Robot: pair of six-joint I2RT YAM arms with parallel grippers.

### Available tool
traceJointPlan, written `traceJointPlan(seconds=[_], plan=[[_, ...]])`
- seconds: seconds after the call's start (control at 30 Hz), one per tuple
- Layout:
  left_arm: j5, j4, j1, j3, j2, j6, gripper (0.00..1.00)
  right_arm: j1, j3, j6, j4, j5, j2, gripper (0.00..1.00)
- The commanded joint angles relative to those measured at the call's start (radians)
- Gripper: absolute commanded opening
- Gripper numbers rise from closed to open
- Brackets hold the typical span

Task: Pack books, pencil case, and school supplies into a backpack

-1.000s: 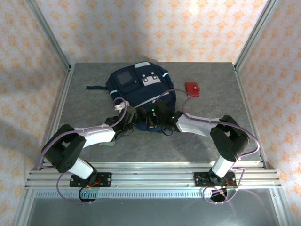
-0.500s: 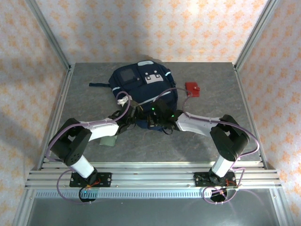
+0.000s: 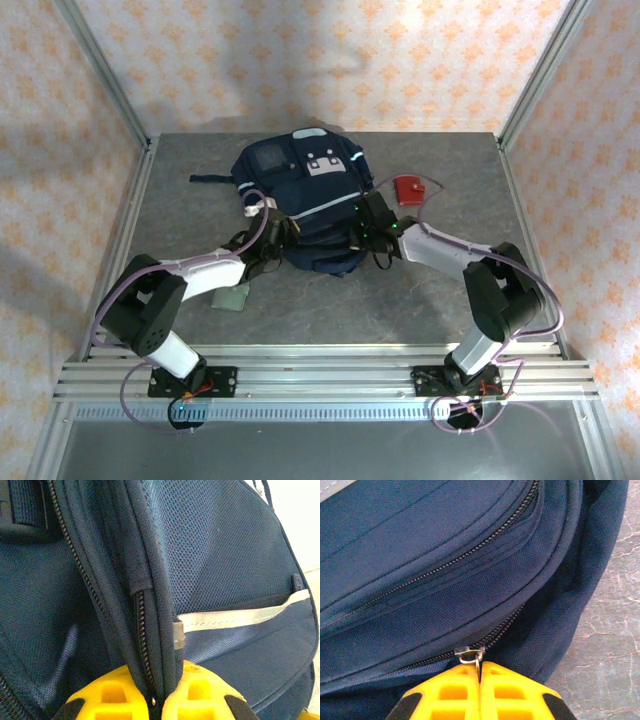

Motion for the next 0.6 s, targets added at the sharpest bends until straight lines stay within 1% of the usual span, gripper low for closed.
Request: traceJointPlan(seconds=[0.0, 0.17, 0.27, 0.3, 0.4, 0.43, 0.5, 0.57], plan=[[-0.056, -0.03, 0.044, 0.083, 0.019, 0.102, 0.0, 0.056, -0.038, -0.006, -0.061, 0.077, -0.051, 0.0], [-0.054, -0.075, 0.082, 0.183, 0.05, 0.172, 0.01, 0.202, -0.073, 0.068, 0.018, -0.01, -0.075, 0.0], [-0.047, -0.1, 0.099, 0.241, 0.067, 0.204, 0.08, 0.27, -0.033, 0.096, 0.084, -0.049, -0.044, 0.0], [-0.044, -0.115, 0.102, 0.256, 0.066, 0.21, 0.14, 0.278, -0.017, 0.107, 0.118, -0.059, -0.028, 0.0], [-0.033, -0.147, 0.103, 0.26, 0.031, 0.21, 0.4, 0.277, 0.012, 0.128, 0.207, -0.073, 0.012, 0.0], [-0.023, -0.149, 0.103, 0.241, 0.012, 0.204, 0.46, 0.277, 0.029, 0.129, 0.219, -0.071, 0.028, 0.0], [-0.002, -0.163, 0.102, 0.19, -0.042, 0.184, 0.55, 0.276, 0.061, 0.127, 0.228, -0.076, 0.055, 0.0], [0.023, -0.166, 0.099, 0.125, -0.105, 0.151, 0.57, 0.276, 0.077, 0.123, 0.235, -0.089, 0.068, 0.0]])
